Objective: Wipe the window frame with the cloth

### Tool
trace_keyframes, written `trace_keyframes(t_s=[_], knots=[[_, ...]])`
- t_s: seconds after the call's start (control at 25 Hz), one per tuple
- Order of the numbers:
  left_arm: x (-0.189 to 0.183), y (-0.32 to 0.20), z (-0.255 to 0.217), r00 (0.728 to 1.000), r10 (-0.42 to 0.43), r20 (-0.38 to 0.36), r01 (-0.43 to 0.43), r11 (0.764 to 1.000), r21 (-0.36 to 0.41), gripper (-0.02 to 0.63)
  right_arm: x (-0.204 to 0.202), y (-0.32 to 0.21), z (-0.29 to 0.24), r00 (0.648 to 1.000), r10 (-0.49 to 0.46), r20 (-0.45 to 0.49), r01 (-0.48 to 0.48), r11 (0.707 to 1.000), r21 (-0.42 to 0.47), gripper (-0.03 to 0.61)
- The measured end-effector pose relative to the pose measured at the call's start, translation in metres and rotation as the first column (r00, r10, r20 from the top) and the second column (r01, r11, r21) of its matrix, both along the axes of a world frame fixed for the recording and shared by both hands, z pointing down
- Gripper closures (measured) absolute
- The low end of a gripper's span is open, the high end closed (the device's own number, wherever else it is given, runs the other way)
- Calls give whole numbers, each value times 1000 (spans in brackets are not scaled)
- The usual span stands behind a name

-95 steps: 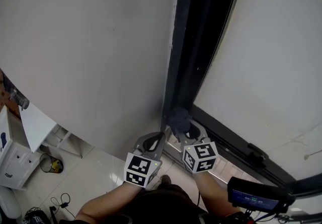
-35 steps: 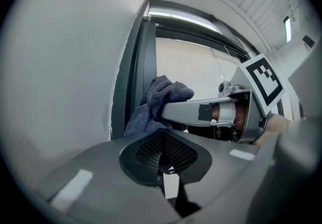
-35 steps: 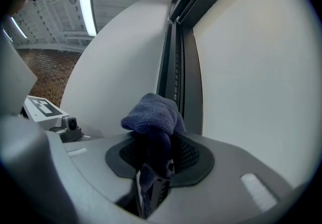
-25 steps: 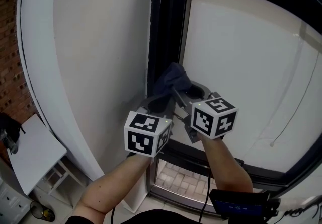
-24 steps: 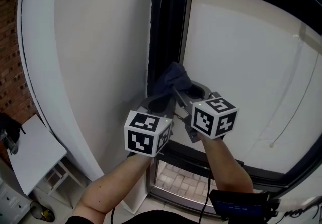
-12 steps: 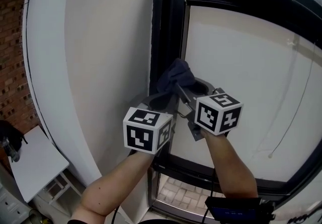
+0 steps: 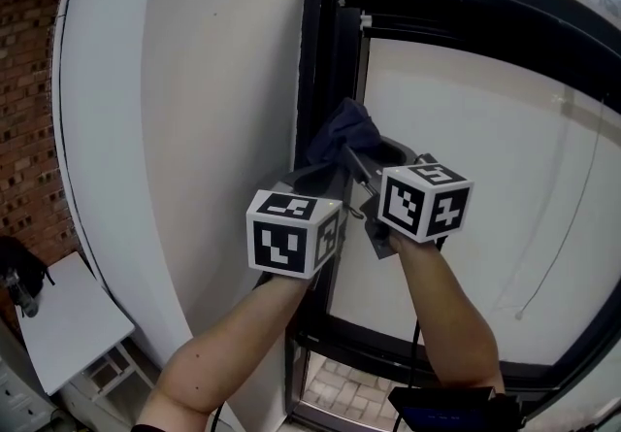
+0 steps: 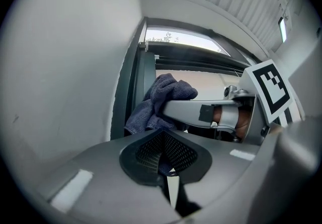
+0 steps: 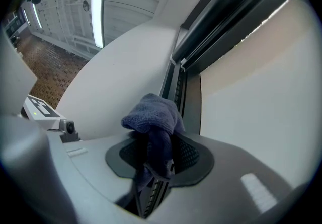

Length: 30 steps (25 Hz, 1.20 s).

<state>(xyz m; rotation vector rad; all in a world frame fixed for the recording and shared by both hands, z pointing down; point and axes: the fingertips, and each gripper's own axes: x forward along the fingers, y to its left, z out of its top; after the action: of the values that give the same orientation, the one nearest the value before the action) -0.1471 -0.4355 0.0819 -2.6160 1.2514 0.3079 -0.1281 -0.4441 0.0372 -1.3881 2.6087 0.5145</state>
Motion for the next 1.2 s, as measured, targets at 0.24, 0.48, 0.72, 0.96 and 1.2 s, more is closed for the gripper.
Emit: trace_keyframes(t_s=[0.24, 0.48, 0.72, 0.96, 1.2], knots=[[-4, -1, -20, 1000, -20, -14, 20, 999, 25, 620, 1, 2, -26, 1000, 3, 0, -3, 999, 35, 457], [-7, -3, -42, 998, -52, -31, 54, 997, 58, 620, -1, 1, -60, 1000, 9, 11, -10, 997, 80, 457], [-10, -4, -65, 997, -63, -49, 67, 994, 86, 620, 0, 3, -83, 1000, 9, -2, -8, 993, 115, 457], [-12, -3, -91, 996, -57, -64, 63, 992, 112, 620, 1, 2, -109, 1000, 6, 8, -7, 988, 152, 456], [-11, -5, -108, 996, -48, -79, 57, 990, 125, 620, -1, 4, -132, 1000, 13, 9, -15, 982, 191, 457]])
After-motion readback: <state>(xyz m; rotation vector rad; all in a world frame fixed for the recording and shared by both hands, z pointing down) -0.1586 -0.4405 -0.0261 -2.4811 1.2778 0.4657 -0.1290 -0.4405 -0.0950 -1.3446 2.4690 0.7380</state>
